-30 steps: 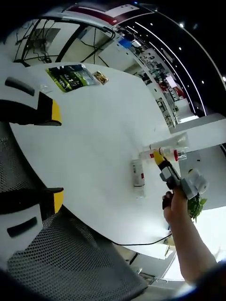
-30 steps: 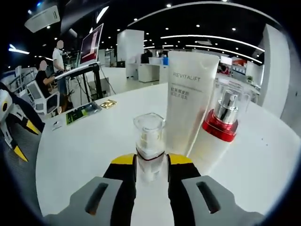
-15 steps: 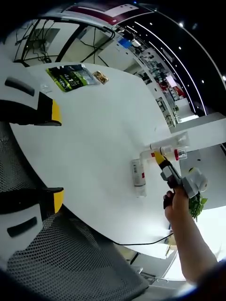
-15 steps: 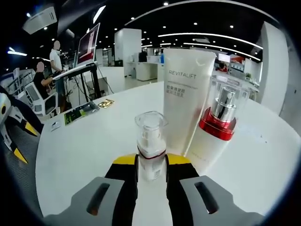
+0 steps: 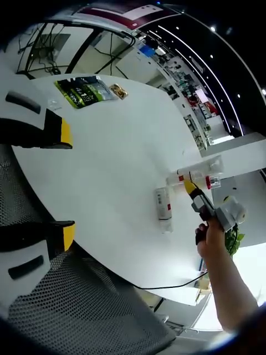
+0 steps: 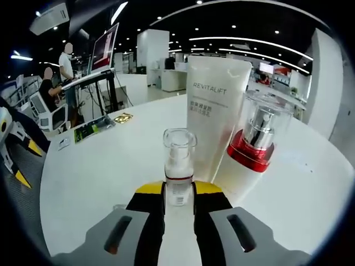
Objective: Arrange the skincare products in the storage area until every visible bottle or jar stands upright without overlapping.
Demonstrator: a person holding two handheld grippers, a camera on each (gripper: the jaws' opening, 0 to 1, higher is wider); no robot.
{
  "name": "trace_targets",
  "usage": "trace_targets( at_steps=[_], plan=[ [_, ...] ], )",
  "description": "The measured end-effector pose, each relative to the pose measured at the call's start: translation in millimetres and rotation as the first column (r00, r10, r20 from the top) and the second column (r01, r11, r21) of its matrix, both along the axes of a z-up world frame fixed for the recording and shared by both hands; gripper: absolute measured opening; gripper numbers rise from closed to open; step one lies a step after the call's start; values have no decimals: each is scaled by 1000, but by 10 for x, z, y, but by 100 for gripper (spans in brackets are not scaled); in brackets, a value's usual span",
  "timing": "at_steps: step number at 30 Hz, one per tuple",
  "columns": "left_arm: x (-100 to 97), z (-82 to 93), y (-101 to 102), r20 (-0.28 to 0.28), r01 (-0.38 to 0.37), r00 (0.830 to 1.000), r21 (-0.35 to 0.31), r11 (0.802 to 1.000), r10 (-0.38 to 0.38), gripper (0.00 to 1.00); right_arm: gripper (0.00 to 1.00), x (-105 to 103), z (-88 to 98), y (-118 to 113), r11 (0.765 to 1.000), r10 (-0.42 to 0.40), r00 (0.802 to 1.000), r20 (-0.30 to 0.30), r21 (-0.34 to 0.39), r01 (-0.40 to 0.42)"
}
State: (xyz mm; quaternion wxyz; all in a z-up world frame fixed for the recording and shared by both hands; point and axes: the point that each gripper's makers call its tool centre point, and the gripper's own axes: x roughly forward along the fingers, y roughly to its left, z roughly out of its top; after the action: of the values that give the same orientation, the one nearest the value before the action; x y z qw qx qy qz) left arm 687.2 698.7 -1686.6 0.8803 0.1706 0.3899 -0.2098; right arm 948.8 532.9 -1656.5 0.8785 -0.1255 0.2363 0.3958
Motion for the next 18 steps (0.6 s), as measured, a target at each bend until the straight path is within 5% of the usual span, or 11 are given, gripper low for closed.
trace_targets(
  at_steps=[18],
  plan=[
    [-16, -22, 5, -11, 5, 1000, 8, 1000, -5, 52, 11, -30, -3, -105, 1000, 8, 1000, 9, -30, -8]
  ],
)
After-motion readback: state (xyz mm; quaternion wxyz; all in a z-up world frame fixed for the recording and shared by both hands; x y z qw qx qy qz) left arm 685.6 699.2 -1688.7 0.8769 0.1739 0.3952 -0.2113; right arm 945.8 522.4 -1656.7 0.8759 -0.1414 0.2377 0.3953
